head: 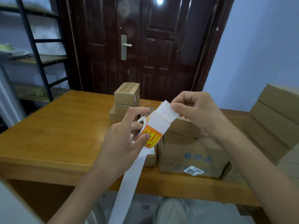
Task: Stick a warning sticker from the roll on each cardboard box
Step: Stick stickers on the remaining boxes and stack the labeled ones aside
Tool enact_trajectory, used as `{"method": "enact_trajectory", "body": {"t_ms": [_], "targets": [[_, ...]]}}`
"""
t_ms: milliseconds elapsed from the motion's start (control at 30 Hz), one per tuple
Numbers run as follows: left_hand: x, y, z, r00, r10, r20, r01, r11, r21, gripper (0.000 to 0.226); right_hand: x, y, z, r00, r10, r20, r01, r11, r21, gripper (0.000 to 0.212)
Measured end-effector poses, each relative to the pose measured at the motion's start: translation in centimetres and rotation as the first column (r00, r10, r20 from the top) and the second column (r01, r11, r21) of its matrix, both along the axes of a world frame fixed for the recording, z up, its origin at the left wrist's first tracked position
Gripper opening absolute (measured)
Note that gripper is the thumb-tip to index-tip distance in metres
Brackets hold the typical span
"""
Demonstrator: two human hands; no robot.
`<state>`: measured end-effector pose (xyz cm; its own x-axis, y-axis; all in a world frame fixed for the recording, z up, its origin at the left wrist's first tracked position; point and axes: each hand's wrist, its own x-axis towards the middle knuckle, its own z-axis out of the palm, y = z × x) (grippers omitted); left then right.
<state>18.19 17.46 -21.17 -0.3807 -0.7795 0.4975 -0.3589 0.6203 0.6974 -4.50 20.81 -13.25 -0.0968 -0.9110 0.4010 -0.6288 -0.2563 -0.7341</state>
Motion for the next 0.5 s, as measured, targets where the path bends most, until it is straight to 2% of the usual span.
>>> {"method": "enact_trajectory", "body": {"t_ms": [67, 167, 200, 300, 400, 500], "targets": [[0.0, 0.0, 0.3, 1.000, -0.008, -0.017, 0.008, 1.000, 0.005, 0.062, -1.5, -0.3, 1.0, 0.996, -0.019, 0.084, 0.016, 0.999, 0.044, 0.015], [-0.3, -0.5, 0.6, 1.000, 0.004, -0.025, -0.004, 1.000, 0.002, 0.063, -3.8, -1.2, 1.7, 0.982, -0.108, 0.152, 0.105, 0.994, 0.022, 0.015], [-0.3, -0.8, 0.7, 0.999, 0.013, -0.029, -0.013, 1.000, 0.004, 0.062, -4.6, -1.6, 1.7, 0.980, -0.166, 0.113, 0.168, 0.986, -0.010, 0.016], [-0.4, -1.8, 1.1, 0.998, 0.032, -0.061, -0.031, 0.999, 0.010, 0.057, -5.9, -2.5, 1.2, 0.902, -0.370, -0.222, 0.332, 0.924, -0.189, 0.016], [-0.5, -2.6, 1.2, 0.994, 0.044, -0.101, -0.041, 0.999, 0.033, 0.055, -5.7, -3.0, 0.6, 0.806, -0.417, -0.420, 0.329, 0.905, -0.269, 0.014], [-0.7, -3.3, 1.1, 0.992, 0.037, -0.123, -0.031, 0.998, 0.053, 0.058, -5.5, -3.6, -0.2, 0.716, -0.466, -0.519, 0.332, 0.882, -0.334, 0.013]]}}
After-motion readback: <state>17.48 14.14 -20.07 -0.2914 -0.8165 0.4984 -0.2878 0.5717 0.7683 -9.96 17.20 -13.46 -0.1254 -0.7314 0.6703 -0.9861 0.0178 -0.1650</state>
